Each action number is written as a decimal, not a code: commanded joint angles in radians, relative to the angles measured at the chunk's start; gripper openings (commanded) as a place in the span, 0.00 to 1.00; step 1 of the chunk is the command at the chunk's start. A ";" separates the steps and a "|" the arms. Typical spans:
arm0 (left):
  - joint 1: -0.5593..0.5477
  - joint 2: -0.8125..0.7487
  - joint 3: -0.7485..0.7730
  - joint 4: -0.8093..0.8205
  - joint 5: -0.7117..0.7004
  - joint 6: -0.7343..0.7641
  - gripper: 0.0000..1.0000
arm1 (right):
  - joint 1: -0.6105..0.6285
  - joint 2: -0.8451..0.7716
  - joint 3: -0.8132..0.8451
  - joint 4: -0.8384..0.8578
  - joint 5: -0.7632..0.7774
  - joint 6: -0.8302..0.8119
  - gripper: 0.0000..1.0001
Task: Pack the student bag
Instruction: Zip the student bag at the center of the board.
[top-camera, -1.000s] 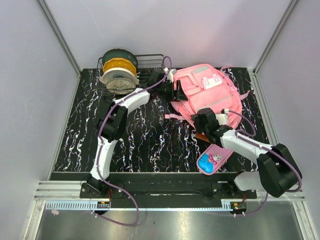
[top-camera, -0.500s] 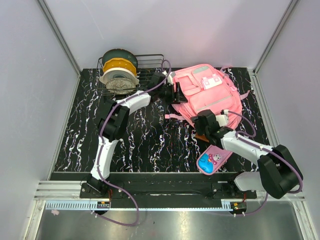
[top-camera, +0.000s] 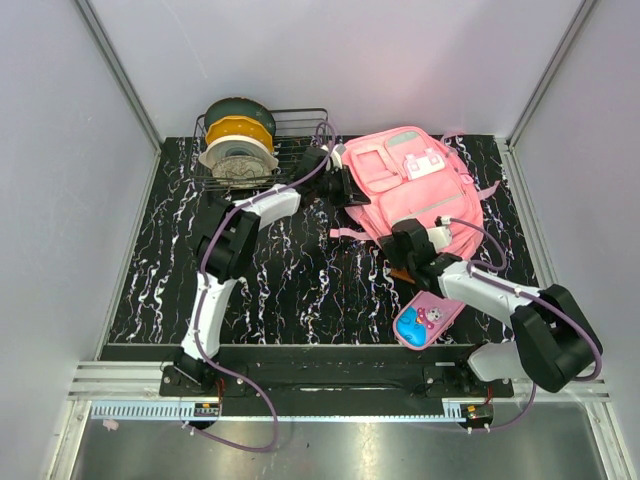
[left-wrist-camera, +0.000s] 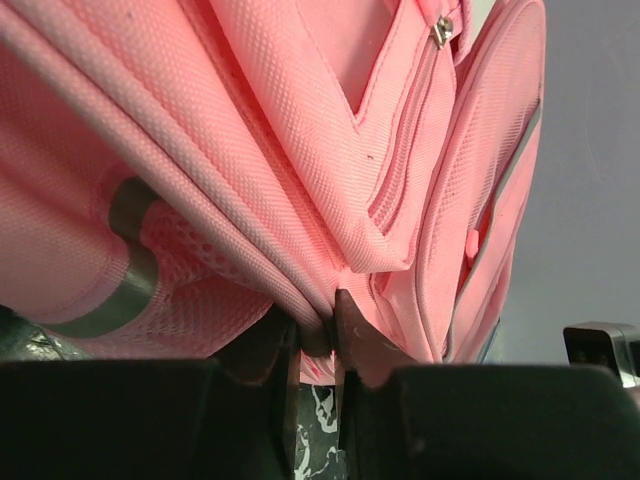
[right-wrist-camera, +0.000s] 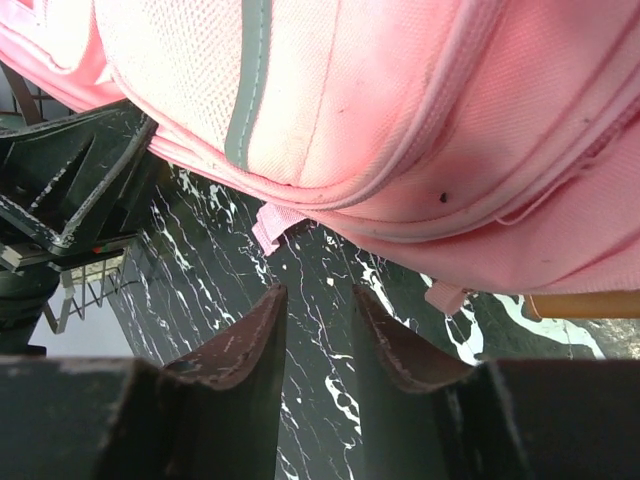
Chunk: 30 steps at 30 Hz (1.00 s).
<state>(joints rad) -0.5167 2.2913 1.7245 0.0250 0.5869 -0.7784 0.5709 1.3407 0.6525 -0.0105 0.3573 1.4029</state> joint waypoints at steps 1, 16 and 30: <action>-0.016 -0.124 -0.017 0.118 0.044 -0.021 0.06 | 0.015 -0.001 0.062 0.032 0.048 -0.100 0.34; -0.037 -0.326 -0.284 0.443 0.053 -0.260 0.05 | -0.210 -0.146 0.116 -0.151 -0.153 -0.413 0.52; -0.060 -0.346 -0.212 0.481 -0.058 -0.369 0.00 | -0.152 -0.434 0.058 -0.344 -0.482 -0.683 0.46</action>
<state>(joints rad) -0.5602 2.0483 1.4067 0.3382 0.5327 -1.1072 0.3725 0.8959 0.7105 -0.2481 -0.0731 0.8333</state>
